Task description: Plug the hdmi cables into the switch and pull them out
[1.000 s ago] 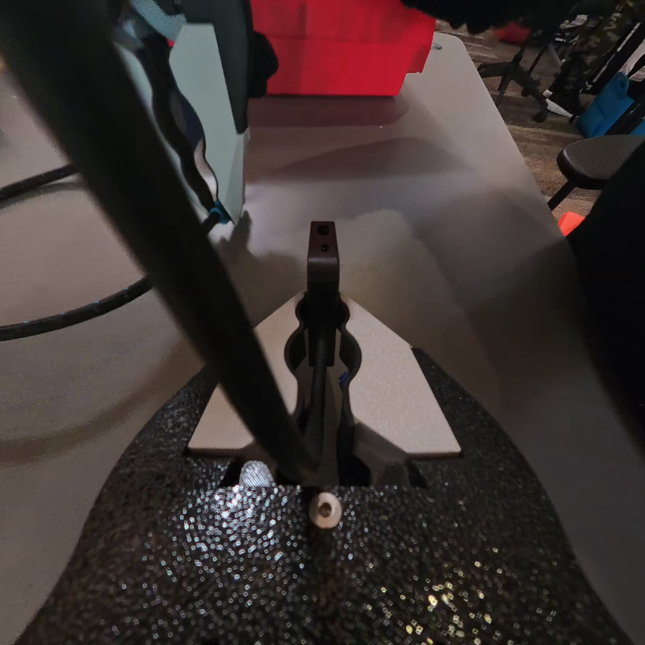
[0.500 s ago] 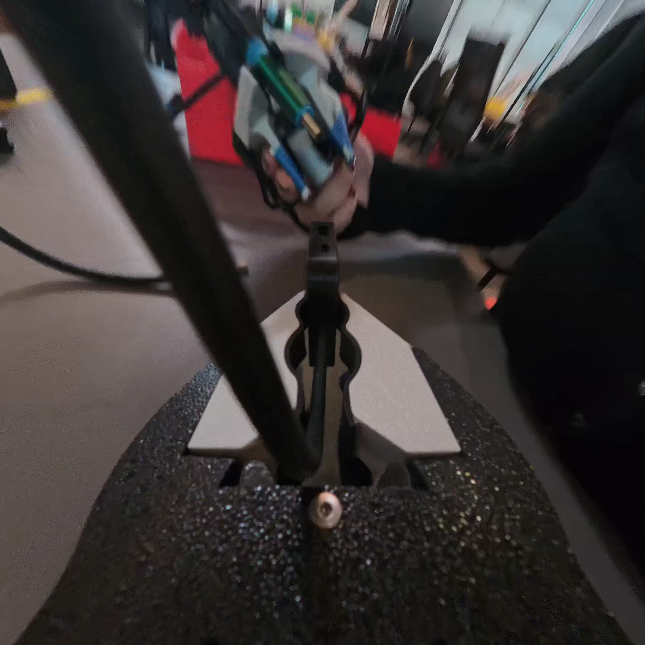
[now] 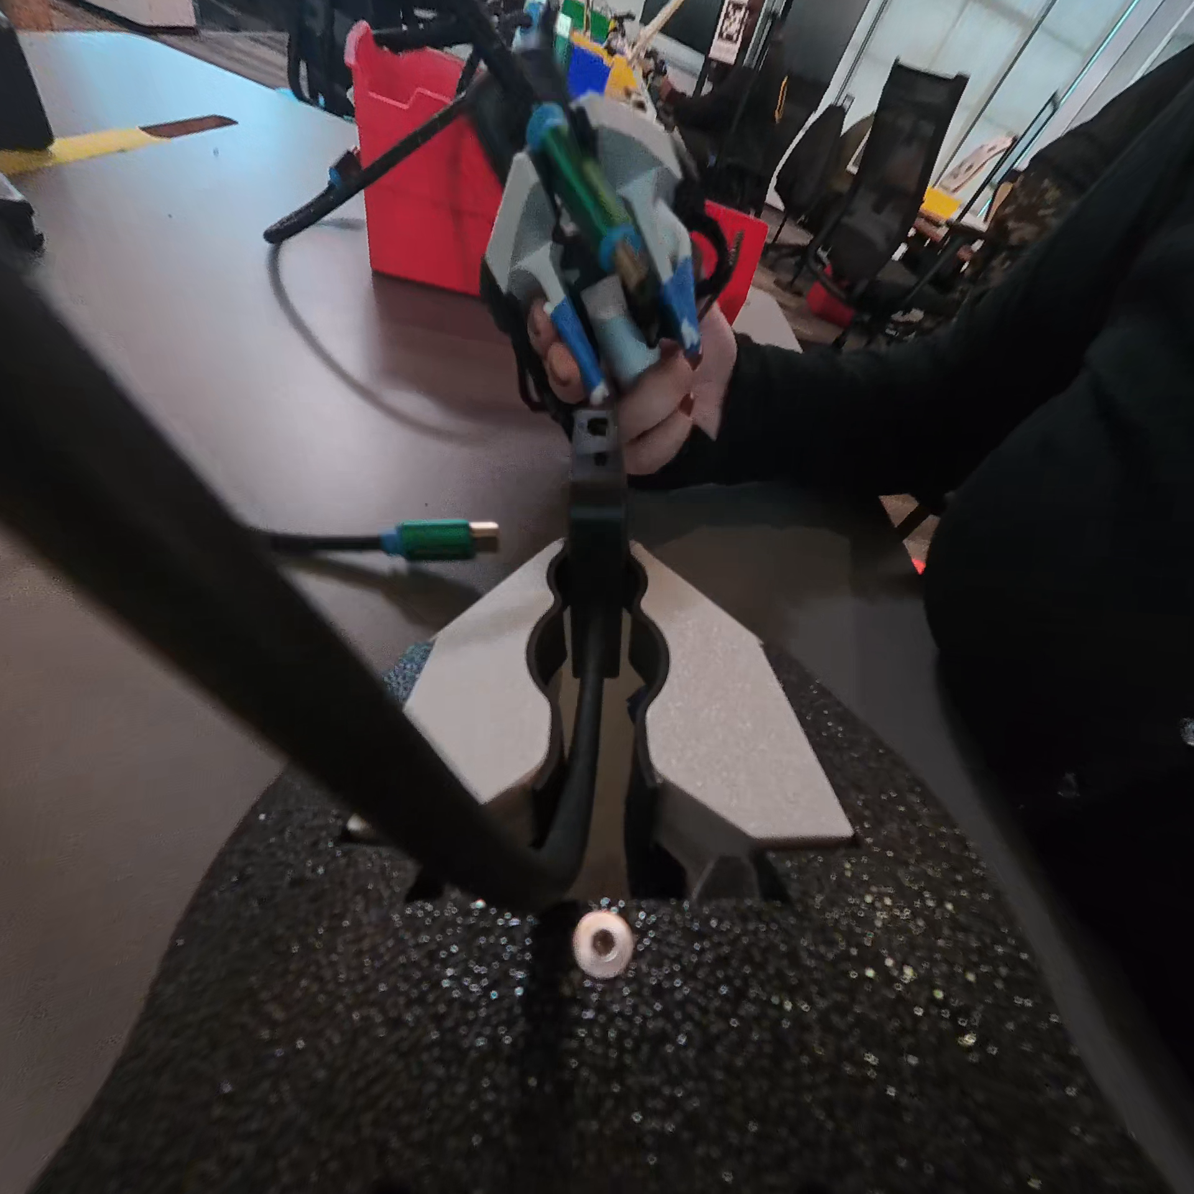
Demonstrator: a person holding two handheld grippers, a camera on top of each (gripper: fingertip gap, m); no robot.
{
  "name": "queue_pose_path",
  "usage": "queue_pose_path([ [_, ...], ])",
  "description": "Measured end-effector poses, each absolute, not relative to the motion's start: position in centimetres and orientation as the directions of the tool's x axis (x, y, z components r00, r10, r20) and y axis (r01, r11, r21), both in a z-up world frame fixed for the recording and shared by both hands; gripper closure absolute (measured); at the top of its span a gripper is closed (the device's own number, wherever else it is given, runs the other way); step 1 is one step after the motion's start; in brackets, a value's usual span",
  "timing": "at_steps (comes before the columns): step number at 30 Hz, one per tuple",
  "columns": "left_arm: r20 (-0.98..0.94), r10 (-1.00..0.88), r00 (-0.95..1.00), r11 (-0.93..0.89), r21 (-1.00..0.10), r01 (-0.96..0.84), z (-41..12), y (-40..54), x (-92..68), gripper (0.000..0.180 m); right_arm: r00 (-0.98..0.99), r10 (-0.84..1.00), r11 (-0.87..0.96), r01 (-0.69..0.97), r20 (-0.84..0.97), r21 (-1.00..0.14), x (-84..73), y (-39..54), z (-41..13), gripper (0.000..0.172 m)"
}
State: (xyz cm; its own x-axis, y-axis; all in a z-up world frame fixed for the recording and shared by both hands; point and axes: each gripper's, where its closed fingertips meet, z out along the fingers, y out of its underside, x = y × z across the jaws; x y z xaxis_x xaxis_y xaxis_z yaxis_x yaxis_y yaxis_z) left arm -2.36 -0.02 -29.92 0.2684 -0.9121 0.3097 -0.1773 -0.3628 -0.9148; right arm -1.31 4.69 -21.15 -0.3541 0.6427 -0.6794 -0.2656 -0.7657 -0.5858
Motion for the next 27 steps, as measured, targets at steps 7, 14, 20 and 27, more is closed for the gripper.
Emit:
queue_pose_path([
  [7, 0.281, -0.915, 0.29, -0.358, -0.897, -0.259, -31.1, -0.1, -2.2, 0.169, -0.162, 0.939, -0.317, -0.065, -0.304, -0.946, -2.5, 2.2, -23.5, 0.163],
  [14, 0.249, -0.903, 0.349, -0.374, -0.856, -0.356, -32.9, 0.3, -3.1, 0.169, -0.133, 0.957, -0.256, 0.015, -0.256, -0.966, -2.7, 2.2, -25.7, 0.163],
  [20, 0.254, -0.902, 0.348, -0.38, -0.85, -0.365, -33.0, 0.2, -3.2, 0.168, -0.114, 0.971, -0.21, 0.012, -0.21, -0.978, -3.2, 2.6, -25.8, 0.163],
  [27, 0.258, -0.902, 0.347, -0.384, -0.846, -0.369, -33.1, 0.2, -3.3, 0.168, -0.163, 0.973, -0.156, 0.039, -0.161, -0.987, -3.5, 2.3, -26.0, 0.163],
])
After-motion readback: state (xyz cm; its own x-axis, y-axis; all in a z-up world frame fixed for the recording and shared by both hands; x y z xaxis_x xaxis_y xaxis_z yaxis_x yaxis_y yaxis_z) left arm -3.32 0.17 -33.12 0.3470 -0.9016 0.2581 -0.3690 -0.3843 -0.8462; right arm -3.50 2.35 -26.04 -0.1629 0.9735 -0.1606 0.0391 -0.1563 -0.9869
